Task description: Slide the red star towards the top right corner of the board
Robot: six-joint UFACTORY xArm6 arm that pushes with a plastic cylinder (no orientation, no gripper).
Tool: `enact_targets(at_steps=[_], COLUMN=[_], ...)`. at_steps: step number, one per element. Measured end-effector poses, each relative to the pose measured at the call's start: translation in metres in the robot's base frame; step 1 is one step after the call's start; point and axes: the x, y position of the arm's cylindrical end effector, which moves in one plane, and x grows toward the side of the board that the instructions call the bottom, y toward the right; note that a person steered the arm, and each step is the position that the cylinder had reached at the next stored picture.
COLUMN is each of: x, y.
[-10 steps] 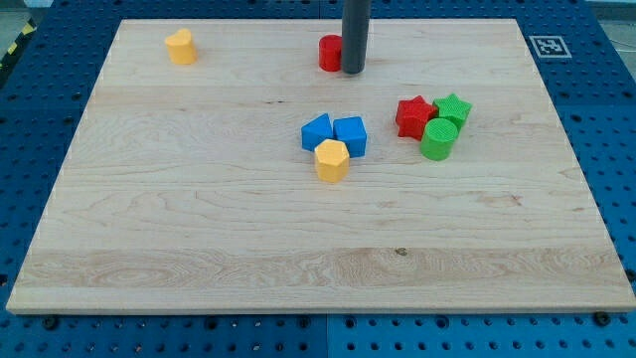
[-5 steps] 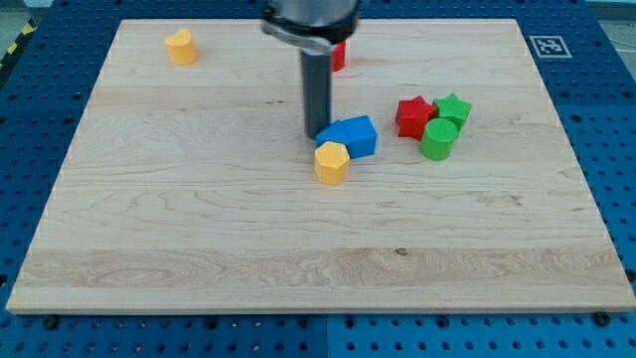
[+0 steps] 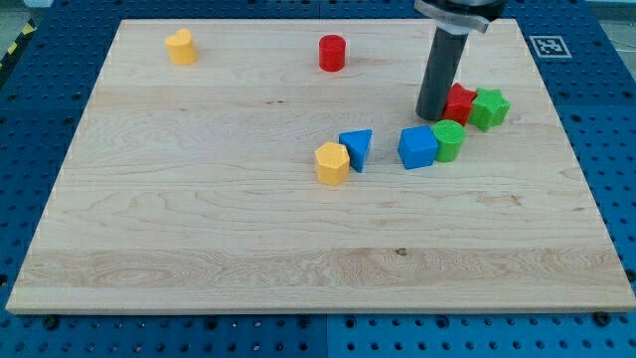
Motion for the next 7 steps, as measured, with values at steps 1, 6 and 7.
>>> enact_targets(at_steps=[1, 6, 7], x=[0.016, -0.034, -0.037], y=[-0.010, 0.033, 0.011])
